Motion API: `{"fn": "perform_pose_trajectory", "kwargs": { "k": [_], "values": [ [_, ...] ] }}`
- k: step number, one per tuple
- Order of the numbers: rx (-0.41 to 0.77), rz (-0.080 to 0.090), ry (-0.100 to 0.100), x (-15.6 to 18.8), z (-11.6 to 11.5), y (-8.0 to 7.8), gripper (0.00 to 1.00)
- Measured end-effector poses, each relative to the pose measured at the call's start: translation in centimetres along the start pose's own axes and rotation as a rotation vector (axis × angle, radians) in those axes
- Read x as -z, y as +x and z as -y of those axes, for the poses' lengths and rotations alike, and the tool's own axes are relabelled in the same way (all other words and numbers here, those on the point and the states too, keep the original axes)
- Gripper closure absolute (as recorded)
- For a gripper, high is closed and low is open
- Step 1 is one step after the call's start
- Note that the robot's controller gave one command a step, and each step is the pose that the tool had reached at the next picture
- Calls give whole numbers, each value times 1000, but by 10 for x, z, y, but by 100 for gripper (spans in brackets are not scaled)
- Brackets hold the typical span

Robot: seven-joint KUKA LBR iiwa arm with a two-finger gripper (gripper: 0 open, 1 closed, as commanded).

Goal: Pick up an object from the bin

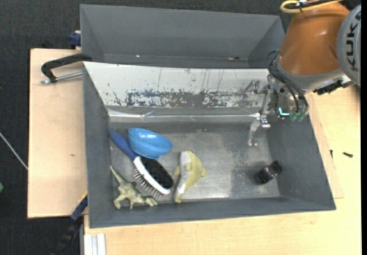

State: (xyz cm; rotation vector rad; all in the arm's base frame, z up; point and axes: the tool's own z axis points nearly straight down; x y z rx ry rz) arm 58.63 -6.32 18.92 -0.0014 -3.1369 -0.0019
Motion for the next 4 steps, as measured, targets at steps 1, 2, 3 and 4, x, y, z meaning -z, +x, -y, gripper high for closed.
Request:
{"fn": "perform_pose_trajectory", "kwargs": {
  "k": [1, 2, 3, 4],
  "values": [
    [-156, -4, 0, -115, 47, 74, 0],
    [-162, 6, 0, -118, 90, 94, 0],
    [-157, 15, 1, -117, 88, 91, 100],
    [-68, 19, 4, 17, 79, 91, 100]
  ]
}}
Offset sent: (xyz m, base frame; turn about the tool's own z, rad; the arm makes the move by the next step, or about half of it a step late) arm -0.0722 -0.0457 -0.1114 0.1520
